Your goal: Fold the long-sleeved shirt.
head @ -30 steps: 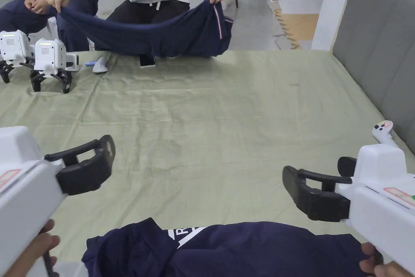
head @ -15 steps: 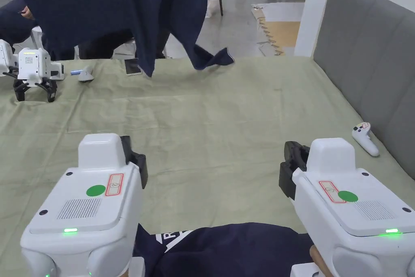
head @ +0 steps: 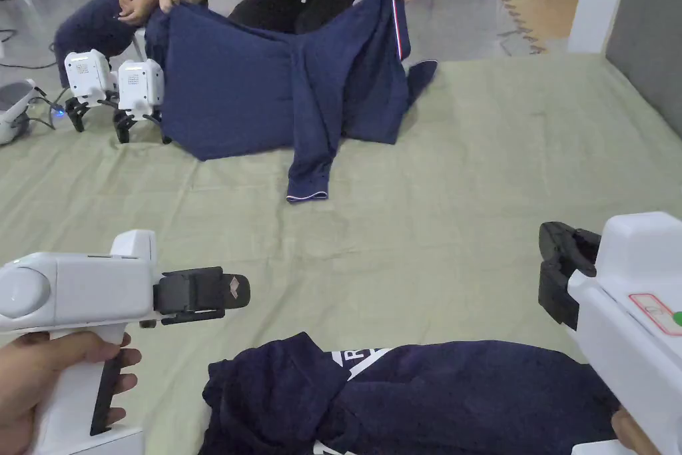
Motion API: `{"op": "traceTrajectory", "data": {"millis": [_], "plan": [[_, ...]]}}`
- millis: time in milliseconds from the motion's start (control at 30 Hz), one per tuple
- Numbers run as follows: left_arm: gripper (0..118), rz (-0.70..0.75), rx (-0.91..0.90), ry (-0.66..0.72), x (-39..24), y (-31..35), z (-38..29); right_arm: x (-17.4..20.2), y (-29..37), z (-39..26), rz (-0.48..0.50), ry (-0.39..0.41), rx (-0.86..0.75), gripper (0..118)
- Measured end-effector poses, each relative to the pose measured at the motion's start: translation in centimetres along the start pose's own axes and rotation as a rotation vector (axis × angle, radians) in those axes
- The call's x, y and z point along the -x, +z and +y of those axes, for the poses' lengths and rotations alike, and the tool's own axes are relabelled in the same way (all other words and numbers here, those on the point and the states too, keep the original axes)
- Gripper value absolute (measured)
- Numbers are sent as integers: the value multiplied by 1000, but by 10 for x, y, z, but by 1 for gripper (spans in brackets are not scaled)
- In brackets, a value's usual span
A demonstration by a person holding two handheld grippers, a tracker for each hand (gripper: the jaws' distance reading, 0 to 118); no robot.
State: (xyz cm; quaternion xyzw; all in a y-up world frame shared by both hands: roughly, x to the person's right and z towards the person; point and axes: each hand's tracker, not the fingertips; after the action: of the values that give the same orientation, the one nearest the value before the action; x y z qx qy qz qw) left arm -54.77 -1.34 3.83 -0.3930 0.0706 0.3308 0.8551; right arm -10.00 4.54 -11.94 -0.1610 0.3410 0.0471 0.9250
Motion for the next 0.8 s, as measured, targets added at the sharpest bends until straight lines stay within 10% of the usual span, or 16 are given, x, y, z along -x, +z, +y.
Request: {"op": "traceTrajectory", "data": {"millis": [467, 800], "plan": [[106, -276, 240, 425, 141, -72, -51, 29, -19, -19, 53, 95, 84, 0], [104, -517, 264, 393, 121, -112, -53, 45, -41, -21, 65, 114, 124, 0]]}}
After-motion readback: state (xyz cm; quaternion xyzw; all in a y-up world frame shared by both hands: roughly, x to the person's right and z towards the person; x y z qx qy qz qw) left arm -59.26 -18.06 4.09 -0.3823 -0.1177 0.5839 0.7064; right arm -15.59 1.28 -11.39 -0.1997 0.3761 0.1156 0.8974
